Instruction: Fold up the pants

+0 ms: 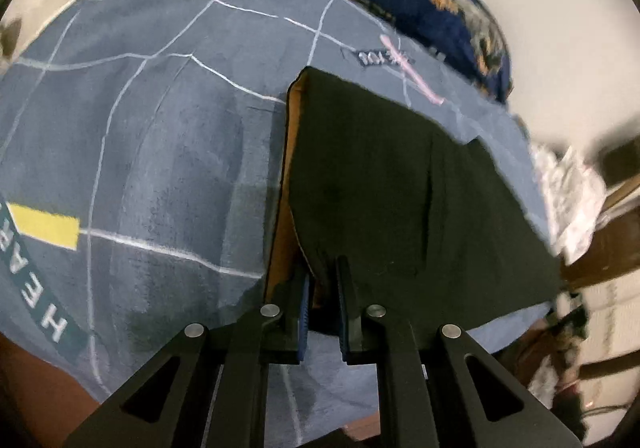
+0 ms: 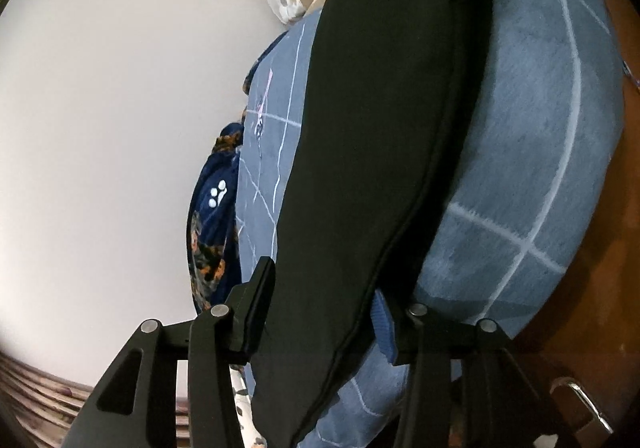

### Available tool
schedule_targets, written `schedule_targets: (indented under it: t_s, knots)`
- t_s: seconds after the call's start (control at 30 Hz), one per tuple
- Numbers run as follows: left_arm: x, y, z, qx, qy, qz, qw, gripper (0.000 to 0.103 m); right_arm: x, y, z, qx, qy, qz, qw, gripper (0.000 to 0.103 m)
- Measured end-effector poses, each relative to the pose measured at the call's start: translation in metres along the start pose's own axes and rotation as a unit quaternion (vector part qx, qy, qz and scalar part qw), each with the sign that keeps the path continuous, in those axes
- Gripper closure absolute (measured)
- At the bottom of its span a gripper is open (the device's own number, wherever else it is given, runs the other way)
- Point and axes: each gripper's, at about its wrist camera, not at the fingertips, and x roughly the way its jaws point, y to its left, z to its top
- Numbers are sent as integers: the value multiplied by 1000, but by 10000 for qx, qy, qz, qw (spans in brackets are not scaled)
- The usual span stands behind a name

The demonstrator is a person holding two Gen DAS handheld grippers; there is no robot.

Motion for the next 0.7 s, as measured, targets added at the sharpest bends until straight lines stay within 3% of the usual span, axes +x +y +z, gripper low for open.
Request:
schedule_targets:
  t_s: [0.13, 0.2, 0.3, 0.53, 0.63, 0.7]
  knots:
    - [2, 1, -1, -17, 43, -62, 10000, 91, 1, 2, -1, -239, 34, -288, 9993, 77]
    - [3, -1, 0, 86, 54, -19, 9999, 91, -2, -2, 0, -214, 29, -357, 9991, 88]
    - [8, -2, 0, 128, 57, 106, 9998, 90, -8, -10, 0, -100, -61, -372, 9992, 98]
    - [11, -5, 1, 129, 42, 189, 9997, 85, -34, -30, 11, 197, -387, -36, 9991, 98]
    - [11, -6, 0, 178, 15, 233, 9996, 85, -43, -33, 17, 260, -557, -15, 9981, 94]
    - [11, -6, 0, 156, 2, 232, 9996, 84, -53, -40, 22, 441, -779, 76, 9960, 84]
